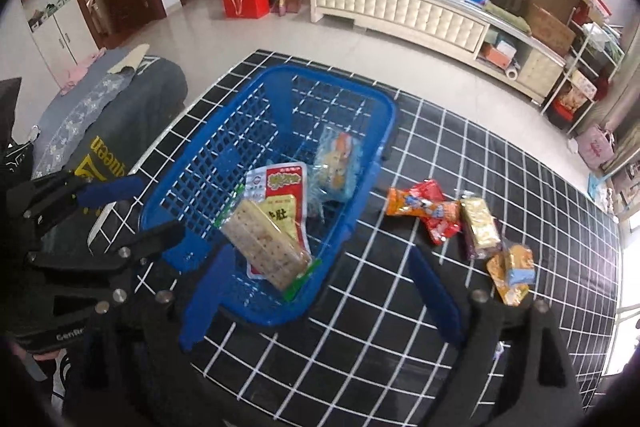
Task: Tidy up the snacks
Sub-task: 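Carry the pouch and cracker pack over the basket and release both, then grasp the clear cracker pack with the right gripper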
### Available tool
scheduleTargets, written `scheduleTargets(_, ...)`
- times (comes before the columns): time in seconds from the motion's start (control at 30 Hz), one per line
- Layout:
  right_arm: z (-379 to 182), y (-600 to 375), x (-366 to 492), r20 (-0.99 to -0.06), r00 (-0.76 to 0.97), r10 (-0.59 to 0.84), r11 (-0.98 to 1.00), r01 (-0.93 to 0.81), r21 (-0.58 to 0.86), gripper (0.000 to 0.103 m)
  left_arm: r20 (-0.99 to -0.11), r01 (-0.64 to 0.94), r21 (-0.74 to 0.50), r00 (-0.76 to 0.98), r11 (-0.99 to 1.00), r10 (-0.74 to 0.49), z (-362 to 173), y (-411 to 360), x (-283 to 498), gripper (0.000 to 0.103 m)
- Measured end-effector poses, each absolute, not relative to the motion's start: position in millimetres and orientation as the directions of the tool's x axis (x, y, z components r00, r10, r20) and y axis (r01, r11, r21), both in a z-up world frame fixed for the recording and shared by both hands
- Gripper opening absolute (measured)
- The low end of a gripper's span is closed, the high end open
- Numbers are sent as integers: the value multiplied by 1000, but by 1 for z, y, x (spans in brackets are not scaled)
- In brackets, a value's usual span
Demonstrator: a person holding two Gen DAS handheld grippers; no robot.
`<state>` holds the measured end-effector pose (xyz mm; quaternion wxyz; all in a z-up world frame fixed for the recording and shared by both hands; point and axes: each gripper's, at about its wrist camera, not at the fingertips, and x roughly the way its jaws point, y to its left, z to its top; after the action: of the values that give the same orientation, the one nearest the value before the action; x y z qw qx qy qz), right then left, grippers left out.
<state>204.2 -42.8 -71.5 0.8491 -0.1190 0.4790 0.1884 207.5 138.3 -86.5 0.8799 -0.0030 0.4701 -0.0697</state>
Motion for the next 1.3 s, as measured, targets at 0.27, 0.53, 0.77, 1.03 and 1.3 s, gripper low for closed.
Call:
scheduleTargets(0.27, -55, -90, 189, -836, 507, 209, 916, -402, -15, 91, -813, 166, -32, 570, 986, -123, -69, 99, 199, 56)
scheduleTargets(0.53, -50, -138, 188, -830, 520, 200, 931, -365, -5, 91, -808, 215, -10, 574, 977, -134, -63, 49, 204, 62)
scheduleTargets(0.77, -55, -180, 203, -832, 520, 196, 940, -341, 8, 91, -807, 248, 28, 577, 968, -124, -66, 7, 222, 73)
scheduleTargets(1.03, -75, -206, 235, -845, 491, 214, 917, -398, 1, 91, -829, 269, 46, 548, 962, -113, -80, -24, 254, 75)
scheduleTargets(1.3, -116, -228, 282, -876, 440, 197, 904, -428, -12, 91, -854, 315, 79, 510, 946, -98, -106, -52, 282, 75)
